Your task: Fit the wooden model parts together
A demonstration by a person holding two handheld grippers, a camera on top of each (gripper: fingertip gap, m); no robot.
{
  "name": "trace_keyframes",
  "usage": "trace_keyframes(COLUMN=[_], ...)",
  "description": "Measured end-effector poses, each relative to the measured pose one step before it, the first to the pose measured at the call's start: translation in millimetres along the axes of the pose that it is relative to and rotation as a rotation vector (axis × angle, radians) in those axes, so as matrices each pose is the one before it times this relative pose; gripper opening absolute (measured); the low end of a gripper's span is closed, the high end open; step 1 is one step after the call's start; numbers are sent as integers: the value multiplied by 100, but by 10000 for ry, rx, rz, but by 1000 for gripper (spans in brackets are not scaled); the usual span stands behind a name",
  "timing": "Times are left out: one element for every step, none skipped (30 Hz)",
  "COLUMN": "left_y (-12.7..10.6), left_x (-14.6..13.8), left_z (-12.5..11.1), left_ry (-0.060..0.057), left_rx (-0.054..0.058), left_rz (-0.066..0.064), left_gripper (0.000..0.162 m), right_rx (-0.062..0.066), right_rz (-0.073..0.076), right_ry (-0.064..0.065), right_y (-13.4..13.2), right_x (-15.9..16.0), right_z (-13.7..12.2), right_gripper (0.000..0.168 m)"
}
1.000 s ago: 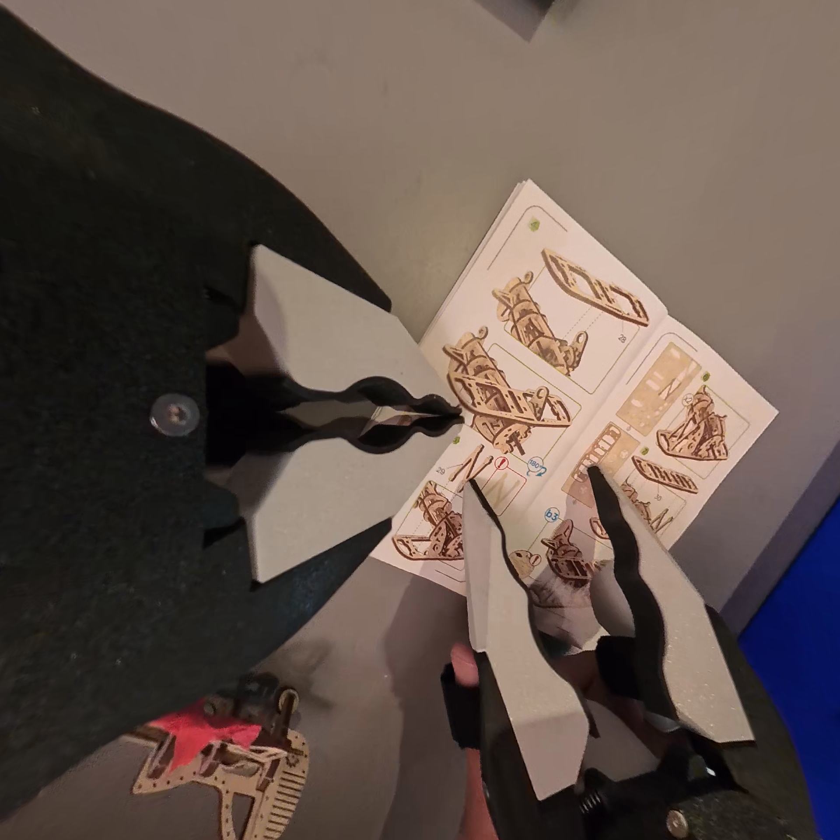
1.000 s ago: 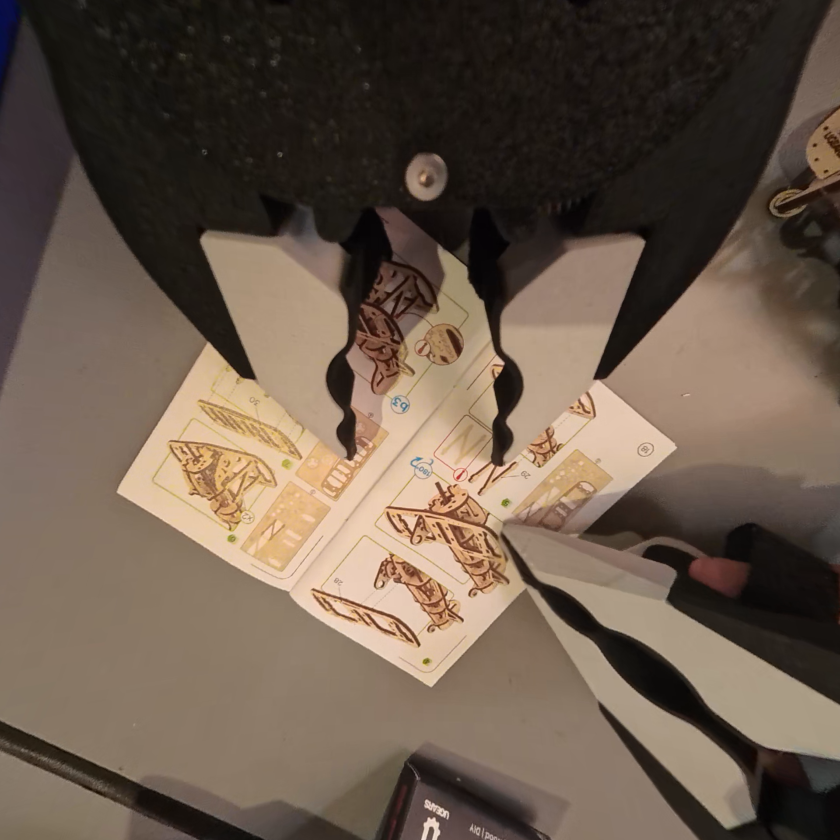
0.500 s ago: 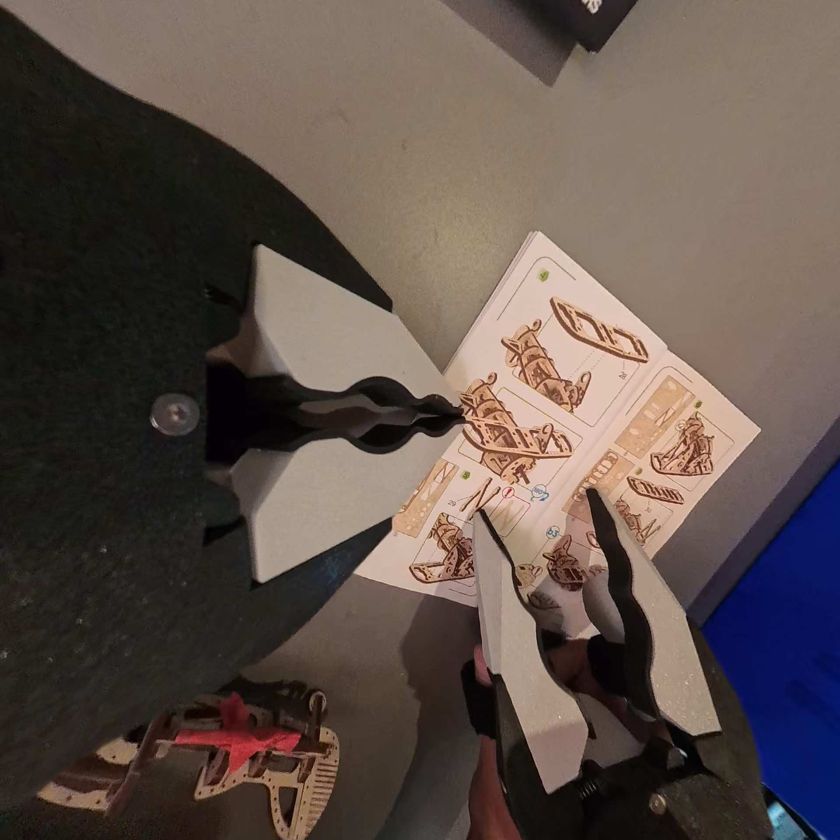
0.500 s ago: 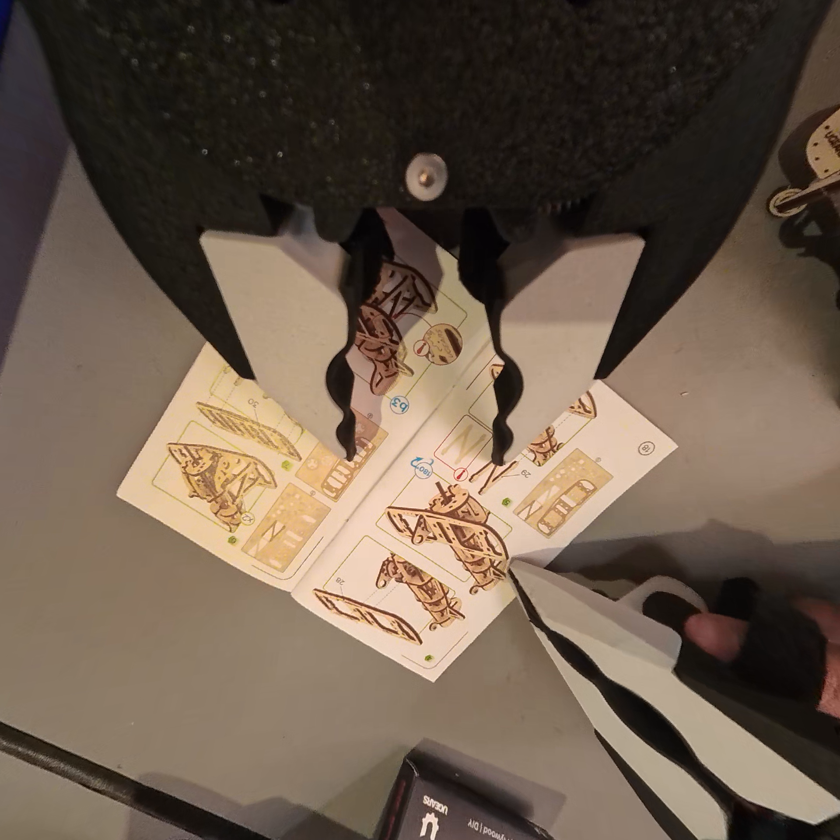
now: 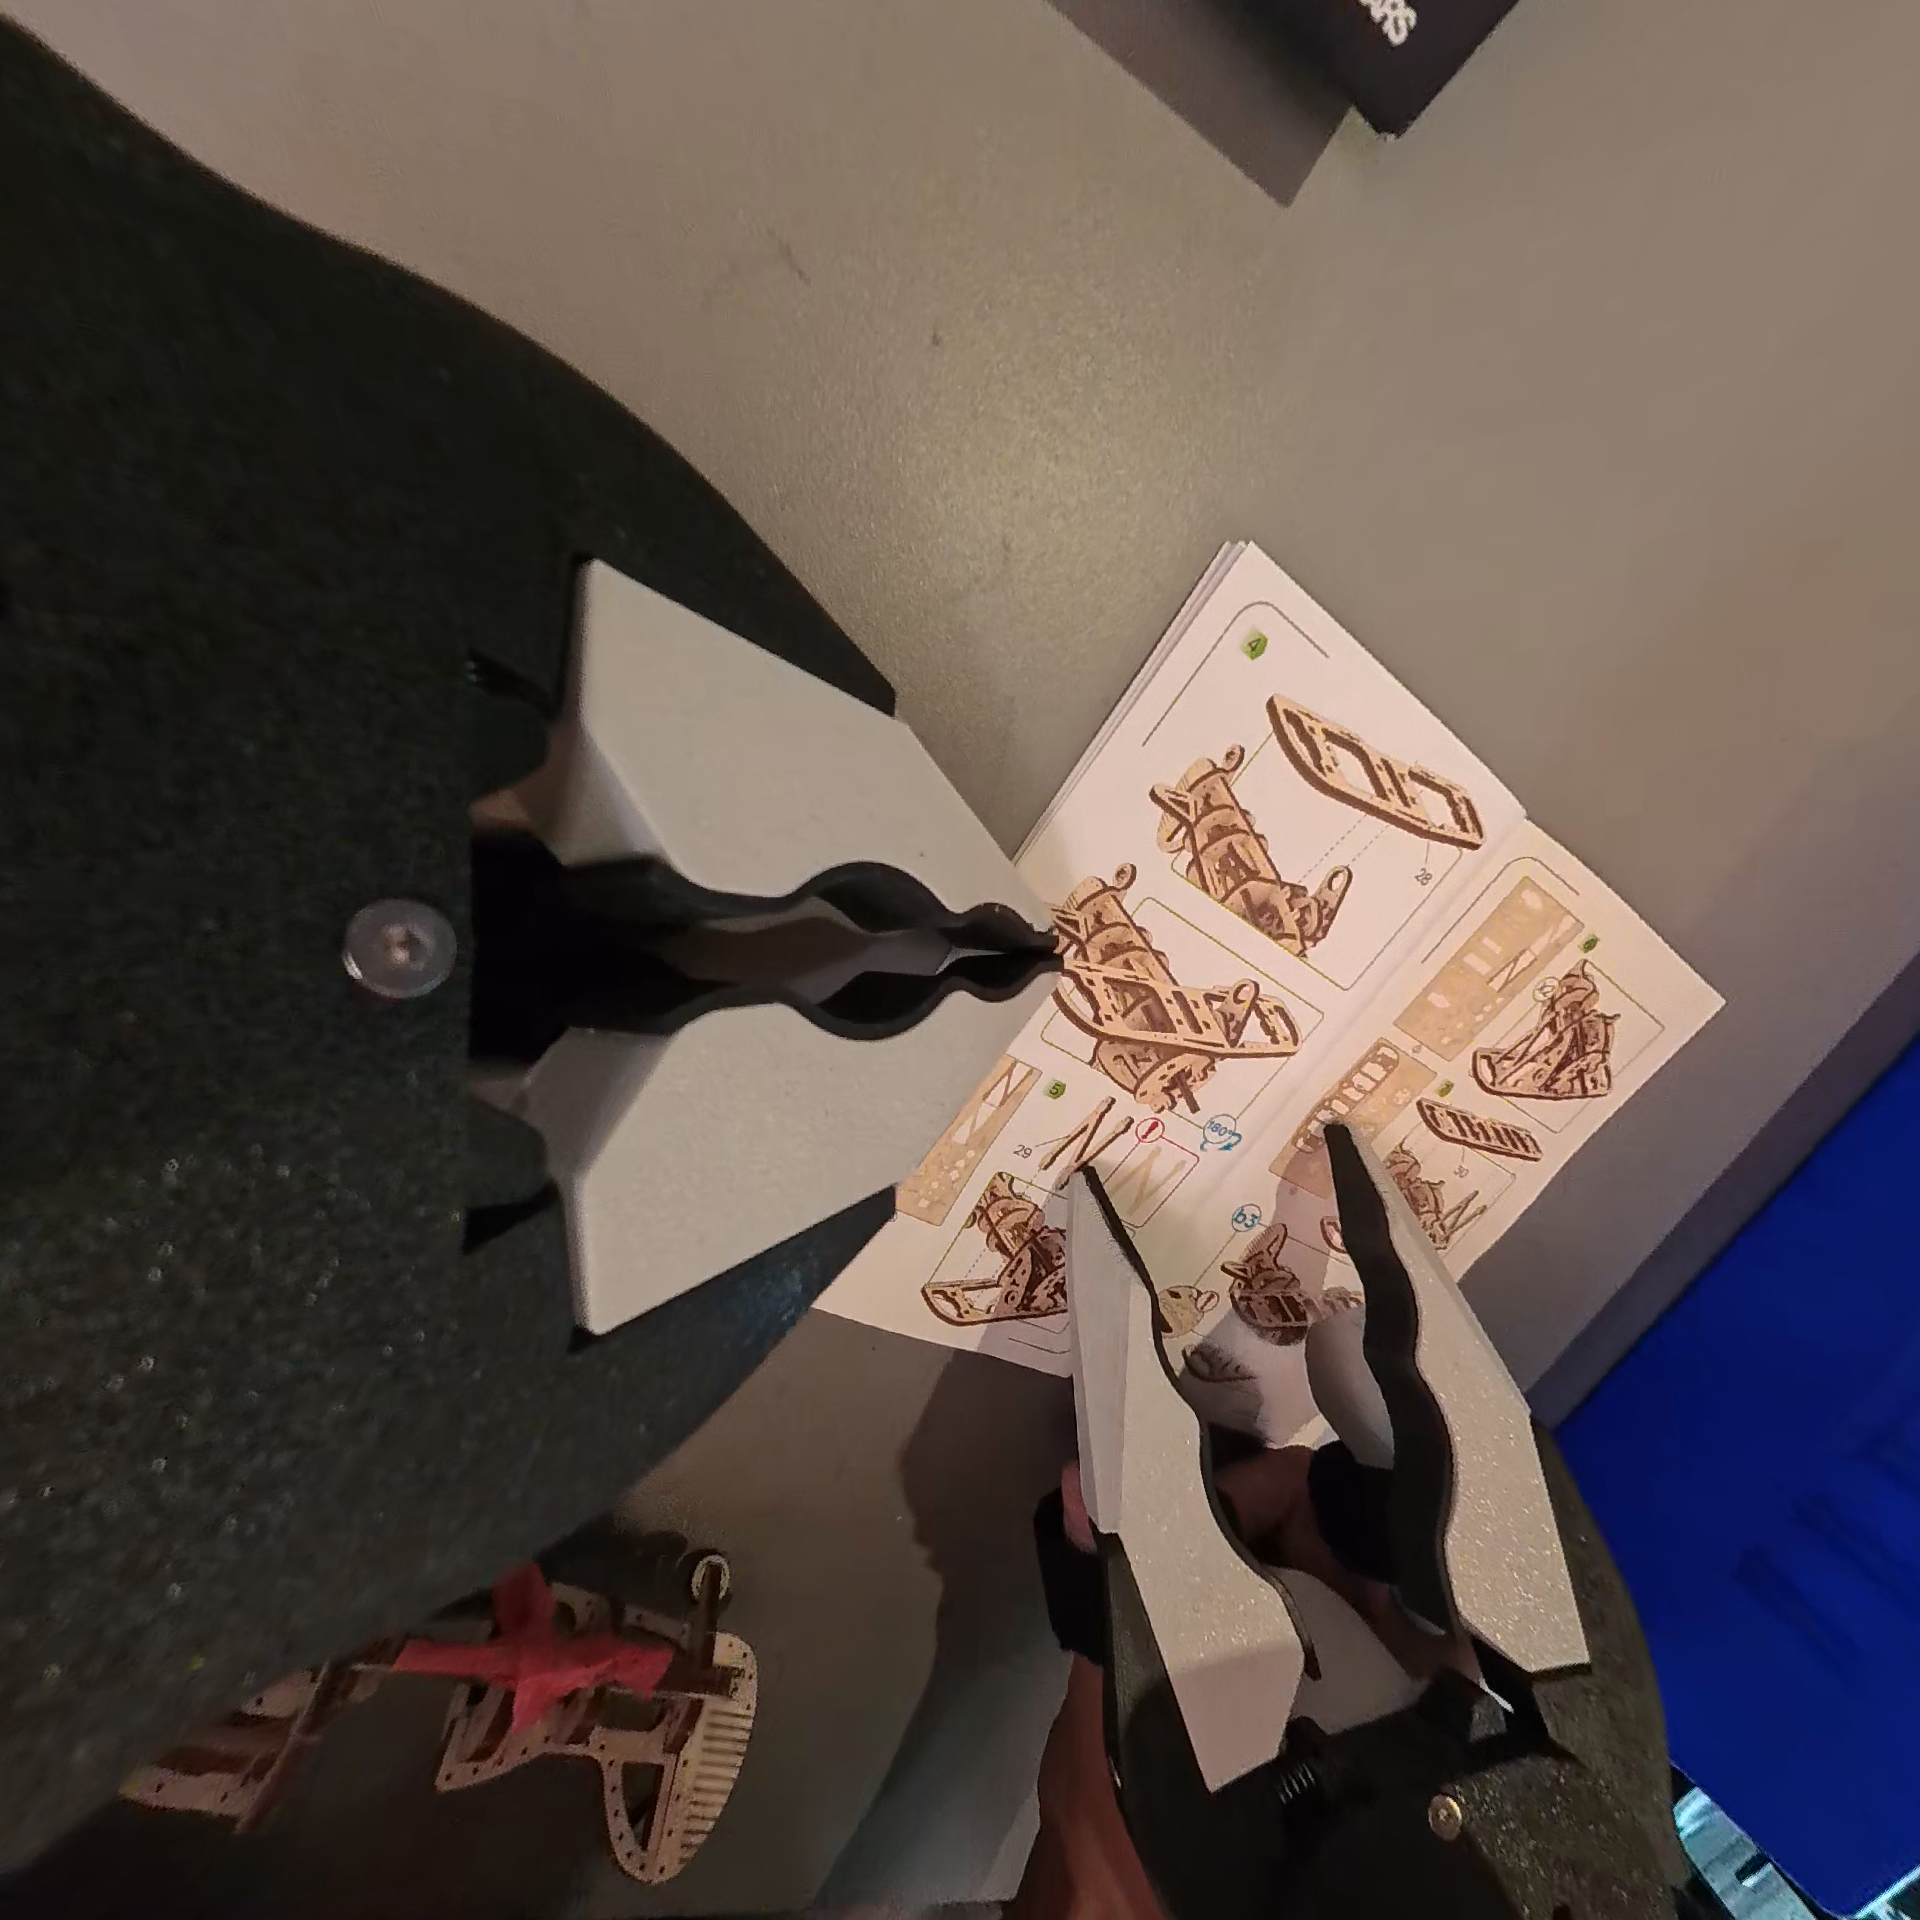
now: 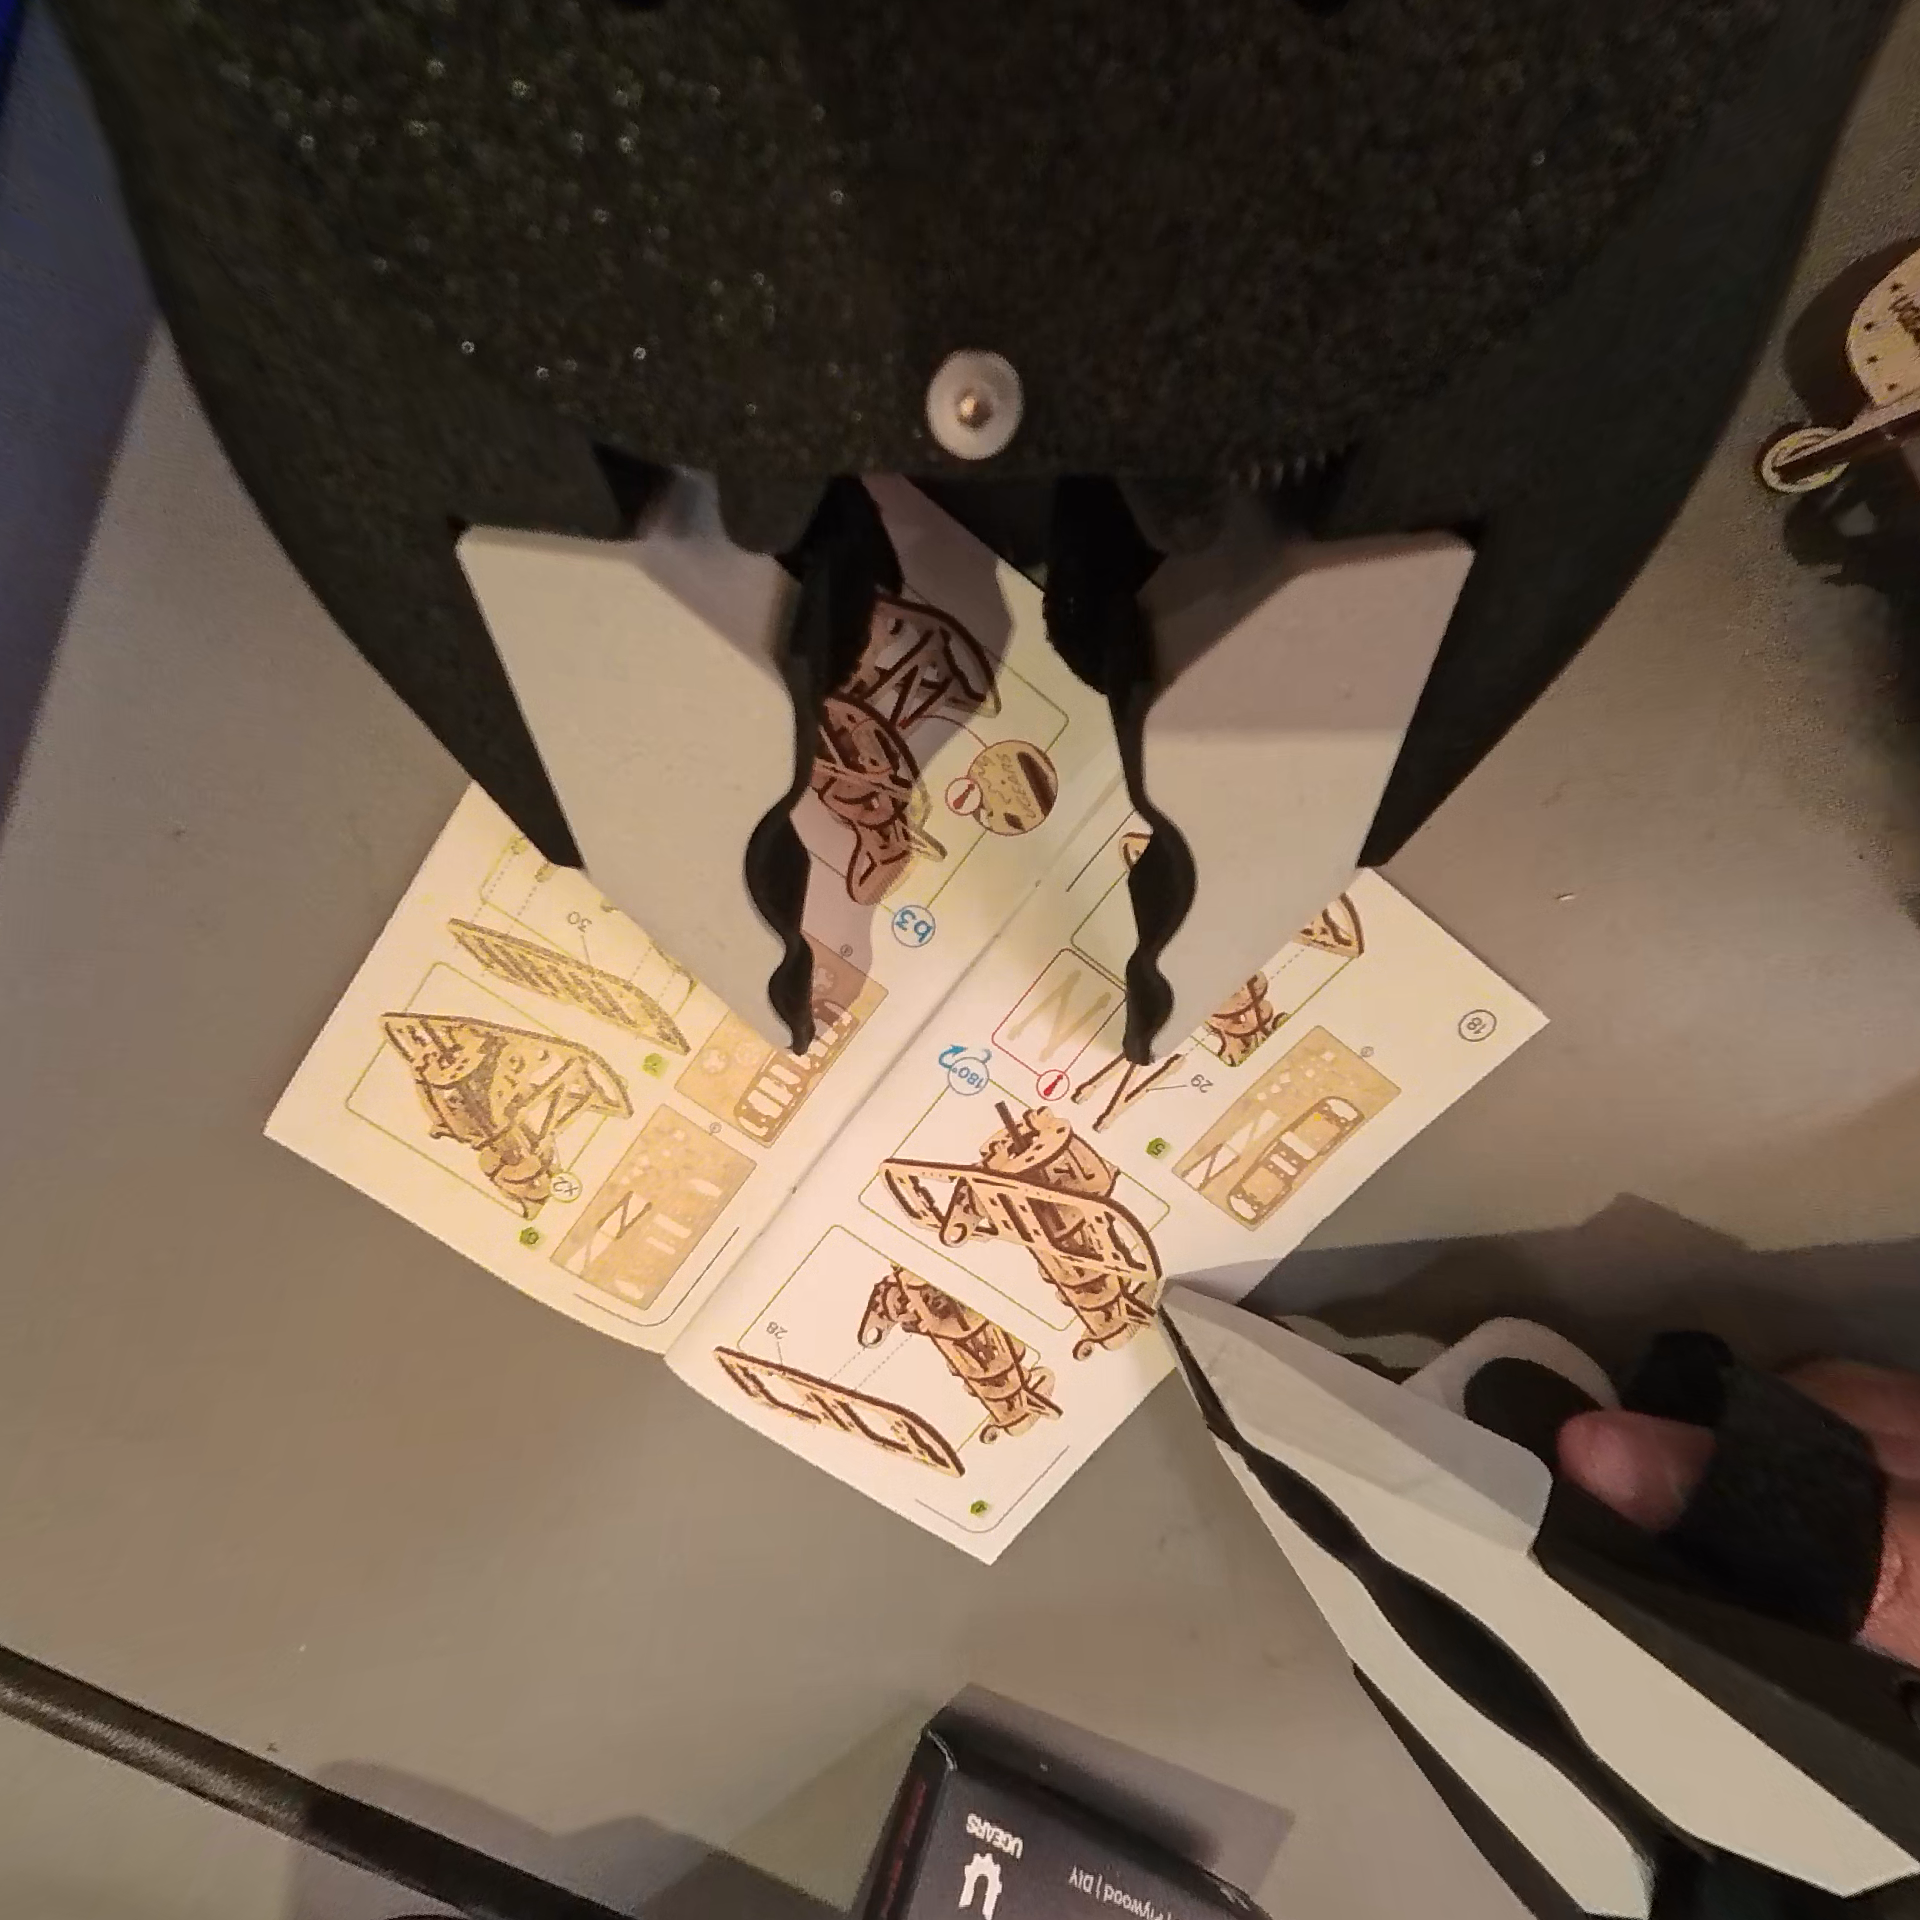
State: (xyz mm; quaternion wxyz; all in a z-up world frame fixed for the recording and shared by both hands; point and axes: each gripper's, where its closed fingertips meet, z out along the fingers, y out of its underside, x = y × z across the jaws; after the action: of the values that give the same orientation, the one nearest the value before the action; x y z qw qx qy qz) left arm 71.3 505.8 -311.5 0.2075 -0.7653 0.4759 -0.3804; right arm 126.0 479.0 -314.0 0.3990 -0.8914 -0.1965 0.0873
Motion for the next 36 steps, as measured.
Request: trace_keyframes(left_y=[3, -9, 2, 0, -13, 3, 9, -41, -72, -149, -195, 13, 417, 918, 1335, 1505, 1335, 1158, 1094, 970, 777, 273, -383, -177, 30, 135, 204, -61, 101, 141, 40, 36, 15, -9, -16, -18], left_x=[-8, -15, -11, -42, -44, 0, 46, -335, -773, -400, -618, -1388, -2165, -2826, -2950, -2819, -2575, -2146, -1477, -700, -364, -406, -304, -259, -79, -51, -39, 161, 205, 44, 74, 112, 17, 20, -32, -42], left_z=[5, 3, 8, 10, 9, 1, -16, -192, -593, -1139, -1718, -2158, -2407, -2415, -2181, -1899, -1585, -1213, -771, -258, 158, 356, 245, 401, 432, 408, 296, -53, -106, -33, -63, -9, -1, 12, 22, 5], left_ry=[-2, -19, -68, -133, -154, -116, -125, -458, -800, -458, -403, -677, -898, -1081, -983, -843, -738, -564, -301, -37, -41, -251, -382, -401, -310, -283, -245, -8, 62, -10, 69, 91, 10, 2, -1, -2], left_rx=[0, 1, 6, 13, 12, 6, 4, 56, 193, 304, 407, 422, 295, 75, -134, -183, -50, 17, -104, -223, -261, -42, 282, -7, -151, -142, -87, 134, 39, 8, 56, 33, 30, 19, 36, 45], left_rz=[-11, 4, 65, 117, 134, 138, 176, 141, -118, -382, -605, -700, -700, -639, -467, -350, -283, -266, -289, -297, -210, -19, 157, 36, 19, 29, 11, -76, -26, 1, 3, 16, 27, 22, -6, -17], left_gripper=[0, 0, 0, 0, 0, 0, 0, 0, 4, 11, 18, 25, 29, 38, 46, 52, 56, 59, 65, 76, 86, 90, 96, 105, 109, 113, 116, 114, 113, 114, 114, 114, 115, 115, 115, 114], right_rx=[2, -1, -1, -1, -2, -1, -4, -7, -18, -12, -16, -13, 9, 10, -23, 15, 160, 274, 255, 158, 66, 29, 35, 27, 9, 11, 34, 59, 85, 102, 81, 27, -18, -18, -10, -45], right_rz=[3, -1, -6, -9, -3, 6, 14, 13, -6, -5, 17, 21, 47, 116, 124, 106, 70, -3, -55, -62, -42, -11, -18, -41, -47, -52, -46, -15, 43, 108, 164, 197, 210, 195, 156, 109], right_ry=[1, 1, 4, 3, 1, 0, -8, -16, 12, 16, -1, -6, 64, 140, 88, 7, -44, -24, 38, 37, -1, 3, 20, 35, 78, 118, 141, 132, 94, 40, -29, -103, -118, -100, -66, -28], right_y=[5, -9, -2, -1, -3, 2, -9, -1, 15, 37, 35, 18, -19, -85, -166, -357, -587, -728, -662, -491, -316, -199, -131, -41, 21, 53, 100, 136, 159, 223, 314, 421, 508, 518, 524, 578], right_x=[-1, -7, 0, 2, 8, -4, 5, 5, 13, 18, 29, 1, 59, 120, -8, -178, -320, -365, -307, -300, -342, -330, -327, -328, -278, -233, -187, -179, -185, -222, -278, -349, -349, -298, -220, -160], right_z=[8, -4, 3, 2, 5, -1, -2, -7, -46, -76, -70, -68, -90, -108, -199, -378, -574, -703, -718, -673, -630, -615, -633, -665, -735, -806, -874, -914, -917, -865, -752, -613, -487, -371, -298, -216], right_gripper=[60, 60, 60, 60, 60, 60, 60, 60, 60, 60, 59, 60, 61, 65, 69, 70, 71, 71, 70, 70, 71, 71, 71, 71, 71, 71, 70, 70, 69, 69, 68, 67, 67, 67, 66, 66])
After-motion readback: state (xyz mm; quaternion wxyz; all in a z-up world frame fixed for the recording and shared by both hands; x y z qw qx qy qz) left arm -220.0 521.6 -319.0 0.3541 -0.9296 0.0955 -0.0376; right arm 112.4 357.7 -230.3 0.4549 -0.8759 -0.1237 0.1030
